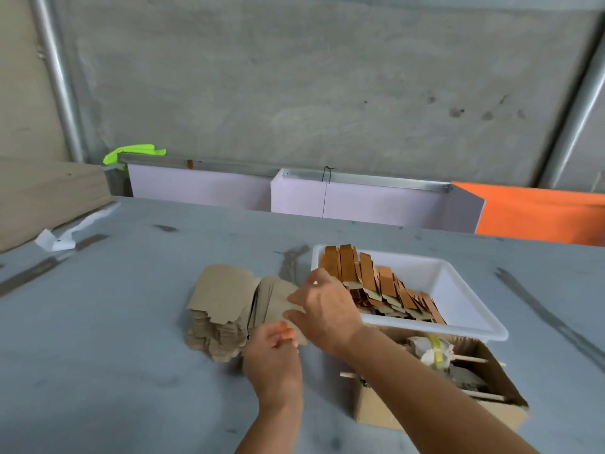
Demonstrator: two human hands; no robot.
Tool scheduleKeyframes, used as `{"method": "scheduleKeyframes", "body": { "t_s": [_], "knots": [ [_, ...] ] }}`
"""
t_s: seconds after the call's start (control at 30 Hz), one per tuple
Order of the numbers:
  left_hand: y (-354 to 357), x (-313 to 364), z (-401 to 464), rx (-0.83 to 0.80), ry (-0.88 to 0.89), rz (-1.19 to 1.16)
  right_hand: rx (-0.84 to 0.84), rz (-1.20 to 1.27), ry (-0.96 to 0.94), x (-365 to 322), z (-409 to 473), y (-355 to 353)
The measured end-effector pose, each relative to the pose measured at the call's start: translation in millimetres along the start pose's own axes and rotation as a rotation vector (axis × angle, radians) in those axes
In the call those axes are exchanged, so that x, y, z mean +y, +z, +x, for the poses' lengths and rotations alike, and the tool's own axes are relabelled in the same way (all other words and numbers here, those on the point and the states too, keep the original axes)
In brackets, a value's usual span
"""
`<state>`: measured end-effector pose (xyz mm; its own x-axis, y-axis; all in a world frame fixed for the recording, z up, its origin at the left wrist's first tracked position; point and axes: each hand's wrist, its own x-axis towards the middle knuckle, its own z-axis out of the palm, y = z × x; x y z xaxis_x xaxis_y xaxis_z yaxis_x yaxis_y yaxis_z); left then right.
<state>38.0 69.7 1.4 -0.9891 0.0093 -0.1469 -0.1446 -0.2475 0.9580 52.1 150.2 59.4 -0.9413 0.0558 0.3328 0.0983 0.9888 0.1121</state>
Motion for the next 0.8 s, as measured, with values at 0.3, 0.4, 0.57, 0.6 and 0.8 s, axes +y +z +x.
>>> {"method": "scheduleKeyframes", "body": {
  "t_s": [0.3, 0.4, 0.57, 0.6, 0.8],
  "knots": [
    [-40, 3, 5, 0.172, 0.056, 0.068, -0.225, -0.364, -0.073, -47, 4, 27],
    [-49, 3, 7, 0.165, 0.037, 0.034, -0.240, -0.343, -0.067, -54, 0, 36],
    [-59, 5, 7, 0.150, 0.025, 0.011, -0.148, -0.274, -0.030, -57, 1, 35],
    [-60, 5, 7, 0.149, 0.025, 0.015, -0.120, -0.265, -0.029, -58, 1, 32],
    [-67, 4, 7, 0.130, 0.029, 0.017, 0.036, -0.216, 0.010, -54, -10, 29]
  ]
}}
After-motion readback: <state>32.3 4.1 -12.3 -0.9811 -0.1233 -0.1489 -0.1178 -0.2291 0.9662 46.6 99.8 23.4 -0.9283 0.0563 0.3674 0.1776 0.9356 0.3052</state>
